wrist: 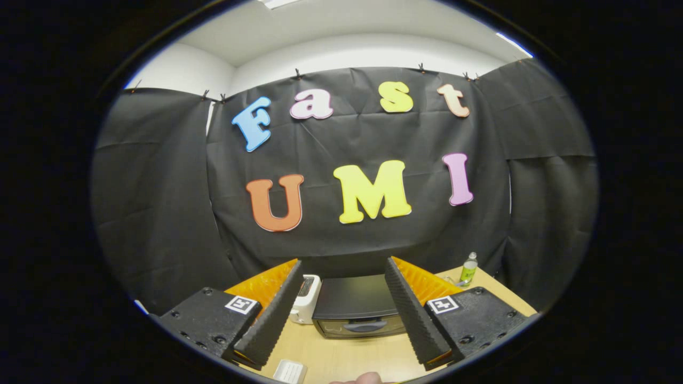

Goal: Open the toaster oven, put the food inside, and close the toaster oven door.

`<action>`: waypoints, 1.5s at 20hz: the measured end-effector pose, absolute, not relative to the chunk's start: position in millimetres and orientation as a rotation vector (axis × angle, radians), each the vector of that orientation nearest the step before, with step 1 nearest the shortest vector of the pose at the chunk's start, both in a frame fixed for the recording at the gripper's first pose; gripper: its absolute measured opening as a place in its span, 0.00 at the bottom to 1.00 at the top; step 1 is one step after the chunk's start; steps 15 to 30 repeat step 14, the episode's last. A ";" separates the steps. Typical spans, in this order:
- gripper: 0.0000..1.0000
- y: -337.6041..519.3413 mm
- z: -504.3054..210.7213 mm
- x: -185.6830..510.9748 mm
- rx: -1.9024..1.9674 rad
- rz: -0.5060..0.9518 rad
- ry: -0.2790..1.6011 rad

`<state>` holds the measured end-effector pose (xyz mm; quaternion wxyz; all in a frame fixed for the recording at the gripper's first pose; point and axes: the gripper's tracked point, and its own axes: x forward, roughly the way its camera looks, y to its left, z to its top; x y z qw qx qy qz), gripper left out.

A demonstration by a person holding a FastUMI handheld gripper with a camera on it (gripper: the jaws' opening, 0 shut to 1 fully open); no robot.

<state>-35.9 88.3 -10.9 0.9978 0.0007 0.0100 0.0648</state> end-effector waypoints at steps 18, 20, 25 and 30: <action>1.00 81.9 -8.1 -36.1 0.014 0.134 0.020; 1.00 81.9 -8.1 -36.1 0.014 0.134 0.020; 1.00 81.9 -8.1 -36.1 0.014 0.134 0.020; 1.00 81.9 -8.1 -36.1 0.014 0.134 0.020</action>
